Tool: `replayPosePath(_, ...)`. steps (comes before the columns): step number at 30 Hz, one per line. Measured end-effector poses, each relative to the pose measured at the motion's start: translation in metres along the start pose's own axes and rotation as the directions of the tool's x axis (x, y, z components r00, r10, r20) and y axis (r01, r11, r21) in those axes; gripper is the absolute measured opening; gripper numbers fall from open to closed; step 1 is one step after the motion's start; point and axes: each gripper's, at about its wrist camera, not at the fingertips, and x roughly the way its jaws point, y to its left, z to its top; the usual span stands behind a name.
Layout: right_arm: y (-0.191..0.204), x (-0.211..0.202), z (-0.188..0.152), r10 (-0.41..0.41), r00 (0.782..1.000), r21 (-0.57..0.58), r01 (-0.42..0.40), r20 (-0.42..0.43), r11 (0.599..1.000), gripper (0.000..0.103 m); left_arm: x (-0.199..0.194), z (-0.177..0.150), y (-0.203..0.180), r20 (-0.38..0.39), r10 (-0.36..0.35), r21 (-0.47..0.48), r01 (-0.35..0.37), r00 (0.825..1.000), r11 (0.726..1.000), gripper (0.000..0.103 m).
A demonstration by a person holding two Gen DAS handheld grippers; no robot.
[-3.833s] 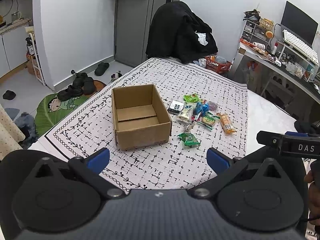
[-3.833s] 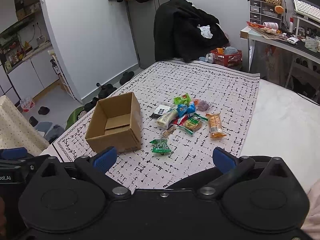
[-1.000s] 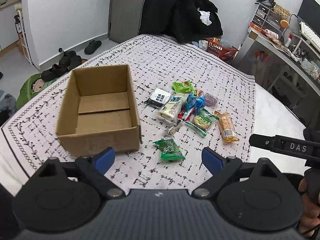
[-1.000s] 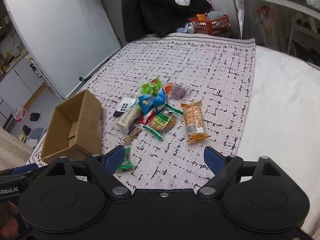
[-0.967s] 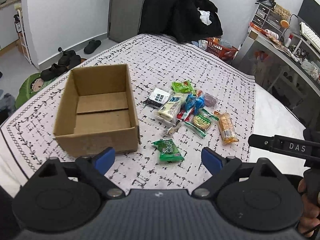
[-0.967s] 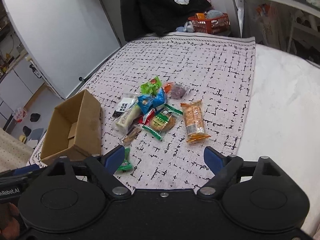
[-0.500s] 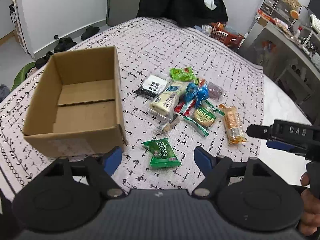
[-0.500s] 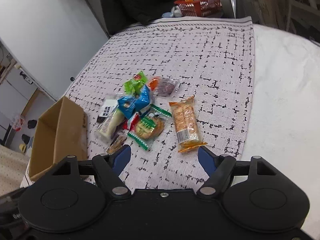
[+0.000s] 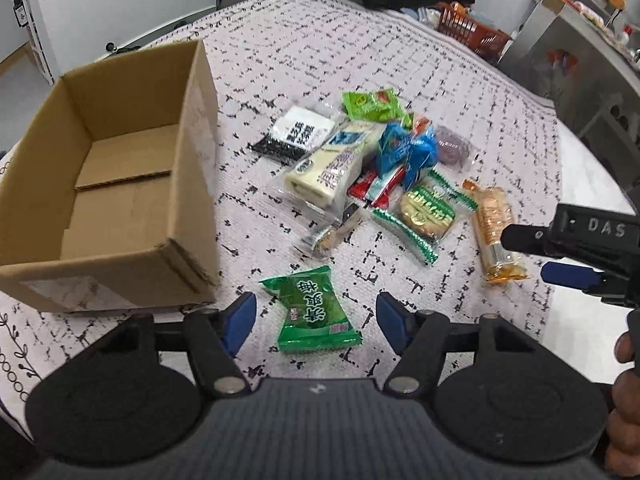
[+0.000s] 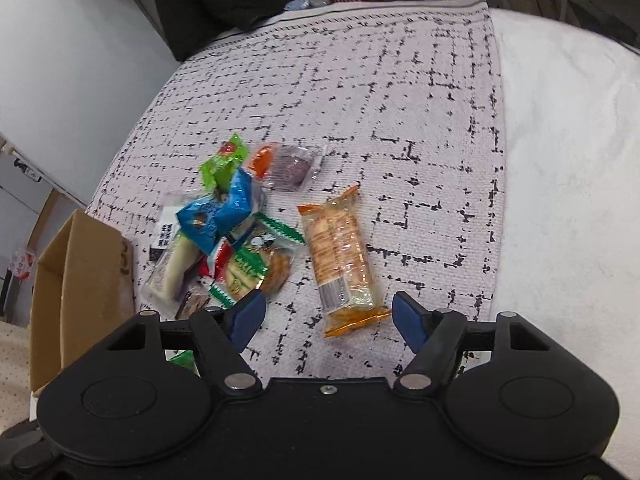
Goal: Organize snacks
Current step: 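Grasp the green snack packet with the left gripper while the right grasps the orange biscuit bar, then carry both snacks over the cardboard box and open both grippers to drop them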
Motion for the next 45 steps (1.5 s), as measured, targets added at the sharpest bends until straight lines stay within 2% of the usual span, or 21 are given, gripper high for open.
replayPosePath(6, -0.006, 0.013, 0.003, -0.002, 1.0, 0.021, 0.003, -0.019, 1.0, 0.068, 0.026, -0.003, -0.003, -0.043, 0.034, -0.002, -0.034, 0.998, 0.999, 0.06)
replayPosePath(12, -0.007, 0.022, 0.007, 0.002, 0.999, 0.015, -0.002, -0.034, 1.0, 0.068, 0.038, -0.003, -0.009, -0.051, 0.064, 0.017, -0.063, 0.997, 0.998, 0.053)
replayPosePath(15, -0.007, 0.03, 0.008, -0.003, 0.998, 0.014, 0.004, -0.057, 1.0, 0.06, 0.042, -0.004, -0.008, -0.045, 0.077, 0.006, -0.077, 0.996, 0.997, 0.043)
replayPosePath(18, -0.004, 0.036, 0.008, 0.0, 0.998, 0.004, 0.0, -0.068, 1.0, 0.049, 0.042, -0.006, -0.009, -0.027, 0.087, 0.017, -0.086, 0.996, 0.996, 0.04)
replayPosePath(20, -0.002, 0.04, 0.008, -0.007, 0.997, -0.003, 0.007, -0.075, 1.0, 0.037, 0.042, -0.007, -0.009, -0.018, 0.092, 0.019, -0.092, 0.996, 0.996, 0.038)
replayPosePath(22, -0.002, 0.04, 0.008, -0.005, 0.997, -0.002, 0.005, -0.079, 1.0, 0.033, 0.04, -0.007, -0.011, -0.02, 0.09, 0.013, -0.09, 0.996, 0.996, 0.035)
replayPosePath(29, -0.003, 0.022, 0.007, 0.017, 0.999, 0.01, -0.017, -0.028, 1.0, 0.033, 0.023, -0.002, -0.011, -0.005, 0.036, -0.014, -0.036, 0.999, 0.999, 0.034)
replayPosePath(38, 0.009, -0.01, 0.003, 0.028, 0.999, -0.009, -0.027, 0.031, 1.0, 0.033, -0.007, 0.004, -0.011, 0.064, -0.006, -0.009, 0.007, 0.998, 1.0, 0.034)
replayPosePath(45, 0.033, -0.032, -0.003, 0.061, 0.996, -0.056, -0.057, 0.061, 0.997, 0.033, -0.036, 0.01, -0.003, 0.132, -0.043, -0.036, 0.048, 0.99, 0.998, 0.033)
